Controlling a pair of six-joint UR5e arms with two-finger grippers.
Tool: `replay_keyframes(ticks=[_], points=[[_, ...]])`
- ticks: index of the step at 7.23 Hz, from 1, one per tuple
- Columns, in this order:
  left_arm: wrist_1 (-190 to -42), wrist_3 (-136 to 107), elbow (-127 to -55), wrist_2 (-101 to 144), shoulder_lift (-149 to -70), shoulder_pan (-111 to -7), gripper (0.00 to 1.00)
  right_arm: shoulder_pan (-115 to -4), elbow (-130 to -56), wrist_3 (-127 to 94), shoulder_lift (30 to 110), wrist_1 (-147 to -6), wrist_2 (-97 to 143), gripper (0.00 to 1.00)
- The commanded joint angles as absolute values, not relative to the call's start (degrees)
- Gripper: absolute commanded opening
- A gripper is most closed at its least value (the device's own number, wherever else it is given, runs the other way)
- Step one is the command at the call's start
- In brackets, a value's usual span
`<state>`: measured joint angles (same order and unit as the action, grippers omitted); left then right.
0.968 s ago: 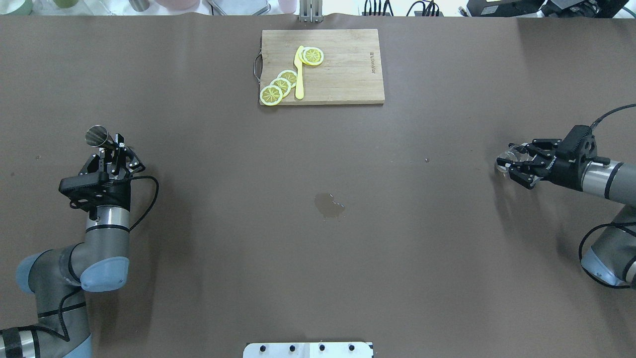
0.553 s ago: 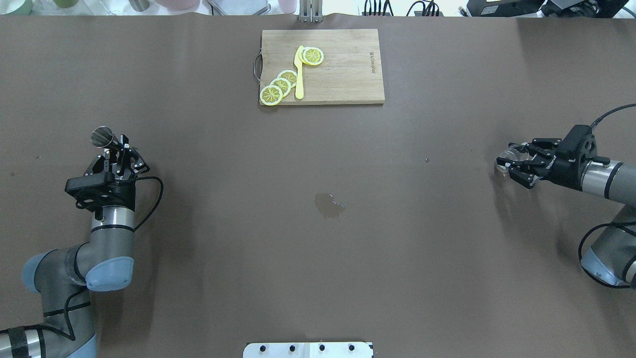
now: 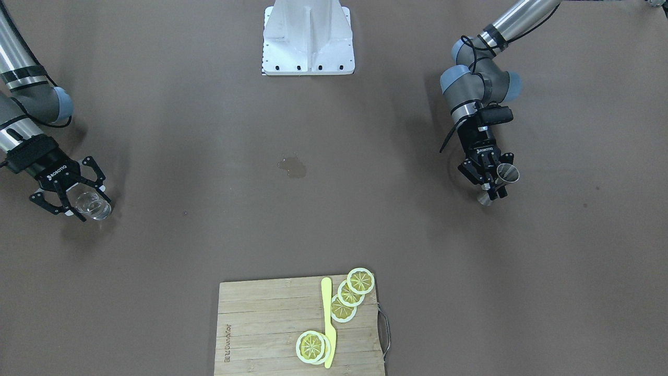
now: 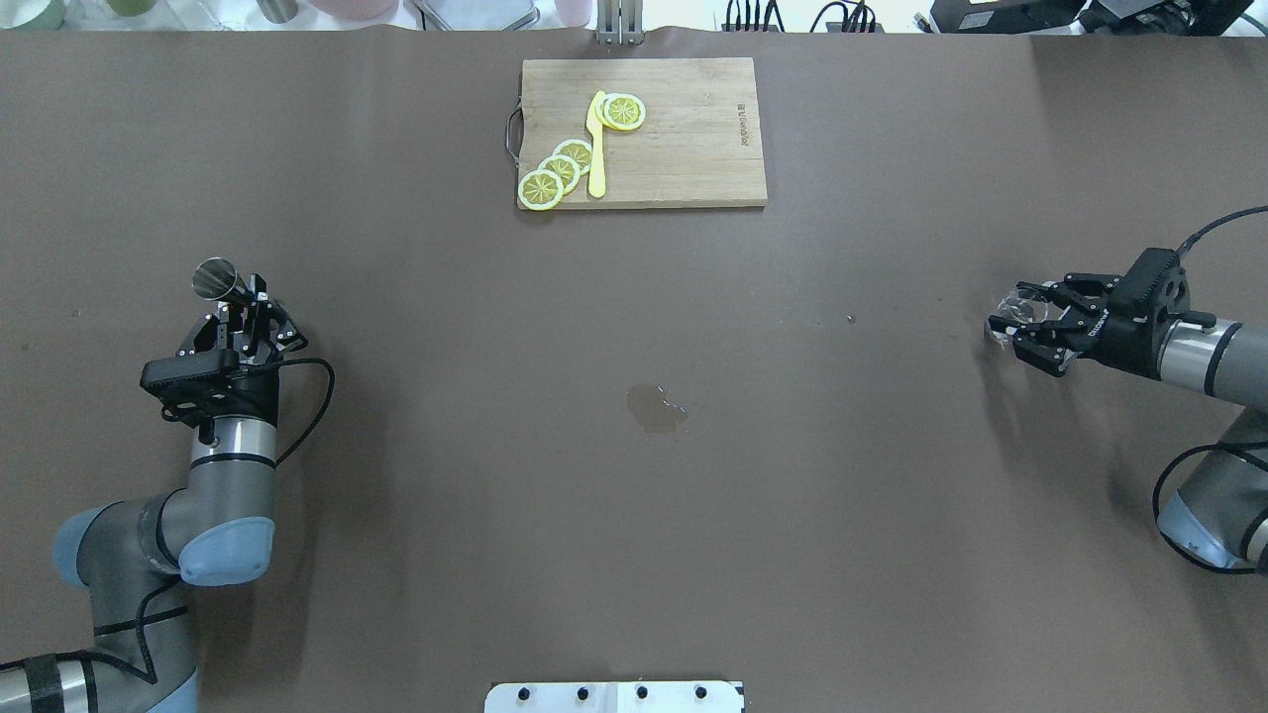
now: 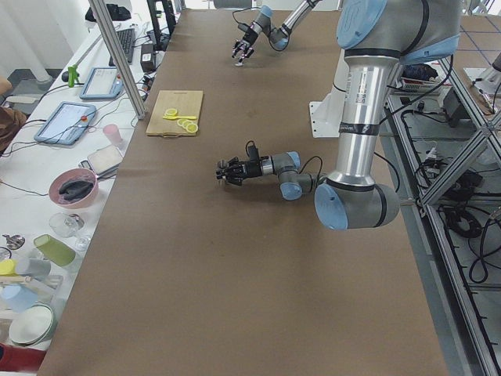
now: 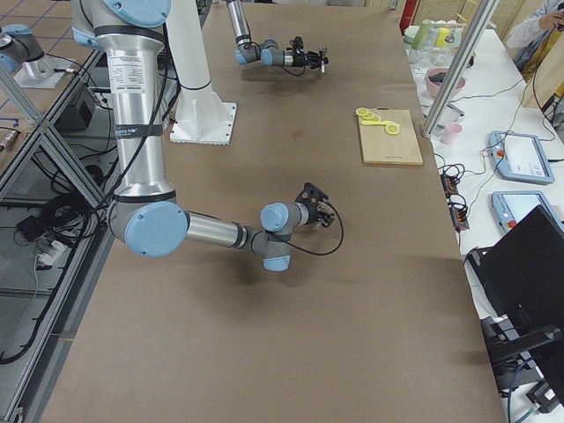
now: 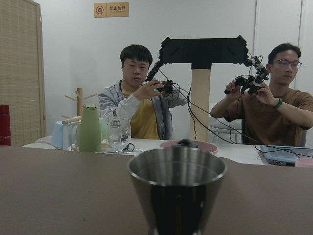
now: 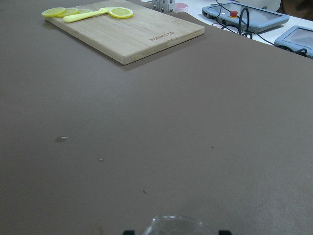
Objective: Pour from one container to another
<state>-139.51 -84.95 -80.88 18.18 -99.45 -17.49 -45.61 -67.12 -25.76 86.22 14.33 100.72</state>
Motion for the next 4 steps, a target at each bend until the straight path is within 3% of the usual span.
replay_keyframes(ticks=[1,4], points=[[-138.6,-84.9,-80.6,18.1,-99.84,-17.14,0.0,-45.62,-67.24,-25.84,86.22,14.33,100.72,0.98],[-138.6,-84.9,-80.51,18.11,-99.75,-17.14,0.0,-46.05,-68.81,-26.54,86.48,14.24,101.07,0.99]])
